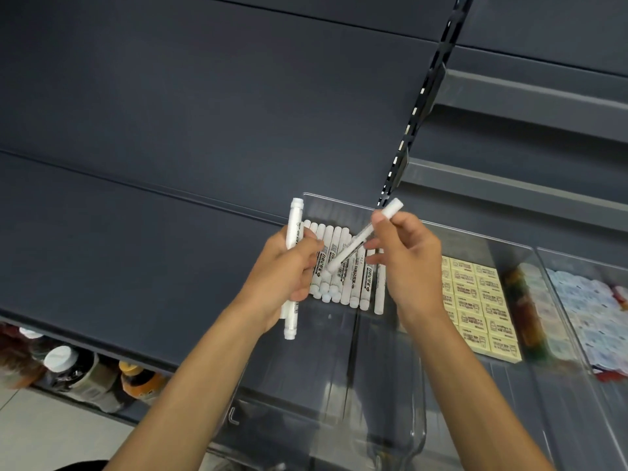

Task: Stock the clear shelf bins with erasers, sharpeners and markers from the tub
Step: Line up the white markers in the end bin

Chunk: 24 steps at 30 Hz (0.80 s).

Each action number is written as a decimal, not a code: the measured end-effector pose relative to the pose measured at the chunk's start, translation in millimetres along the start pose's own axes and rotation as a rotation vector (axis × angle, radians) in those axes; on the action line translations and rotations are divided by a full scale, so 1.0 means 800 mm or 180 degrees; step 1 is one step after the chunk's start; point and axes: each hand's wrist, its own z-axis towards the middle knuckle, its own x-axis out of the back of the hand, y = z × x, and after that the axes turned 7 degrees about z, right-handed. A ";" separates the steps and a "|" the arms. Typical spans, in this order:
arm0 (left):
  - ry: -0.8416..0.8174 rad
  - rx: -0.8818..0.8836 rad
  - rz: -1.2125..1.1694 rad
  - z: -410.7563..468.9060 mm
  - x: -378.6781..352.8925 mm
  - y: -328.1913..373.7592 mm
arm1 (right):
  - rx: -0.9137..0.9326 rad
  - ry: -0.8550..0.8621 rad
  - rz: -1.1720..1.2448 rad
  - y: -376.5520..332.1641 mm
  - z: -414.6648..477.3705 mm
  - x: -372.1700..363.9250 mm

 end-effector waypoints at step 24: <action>-0.0323 0.0107 0.0237 0.014 -0.004 -0.008 | -0.0438 -0.0814 -0.3389 0.031 0.056 -0.028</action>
